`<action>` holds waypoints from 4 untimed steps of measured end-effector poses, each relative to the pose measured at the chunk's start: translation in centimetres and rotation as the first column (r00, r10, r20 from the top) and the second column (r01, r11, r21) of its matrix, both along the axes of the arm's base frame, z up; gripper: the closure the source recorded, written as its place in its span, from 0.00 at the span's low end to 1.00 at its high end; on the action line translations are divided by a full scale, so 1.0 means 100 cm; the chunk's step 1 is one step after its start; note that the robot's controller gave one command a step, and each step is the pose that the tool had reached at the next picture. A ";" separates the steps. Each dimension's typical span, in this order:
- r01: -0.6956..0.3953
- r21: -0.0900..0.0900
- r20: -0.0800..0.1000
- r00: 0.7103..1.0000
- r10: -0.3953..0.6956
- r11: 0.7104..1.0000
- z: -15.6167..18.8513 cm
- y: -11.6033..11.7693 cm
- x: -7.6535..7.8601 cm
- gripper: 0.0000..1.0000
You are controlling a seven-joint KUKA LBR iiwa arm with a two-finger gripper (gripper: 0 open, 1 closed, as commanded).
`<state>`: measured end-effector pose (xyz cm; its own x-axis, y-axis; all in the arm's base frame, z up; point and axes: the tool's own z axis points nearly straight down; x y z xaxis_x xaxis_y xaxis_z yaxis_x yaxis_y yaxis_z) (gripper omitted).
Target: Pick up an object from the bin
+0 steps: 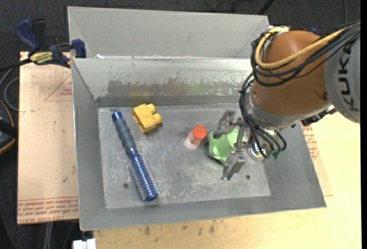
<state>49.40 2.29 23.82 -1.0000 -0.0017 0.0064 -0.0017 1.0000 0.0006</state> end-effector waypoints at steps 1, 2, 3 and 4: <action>0.402 -0.001 0.008 0.916 -0.402 0.916 -0.032 -0.092 0.032 0.00; 0.585 0.001 0.010 0.811 -0.585 0.811 -0.165 -0.010 0.102 0.00; 0.586 0.011 0.023 0.810 -0.586 0.810 -0.159 -0.010 0.105 1.00; 0.532 0.006 0.016 0.846 -0.532 0.846 -0.015 -0.021 0.119 1.00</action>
Offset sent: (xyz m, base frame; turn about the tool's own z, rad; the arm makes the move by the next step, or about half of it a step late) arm 0.0321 -0.0903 -0.0310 0.4128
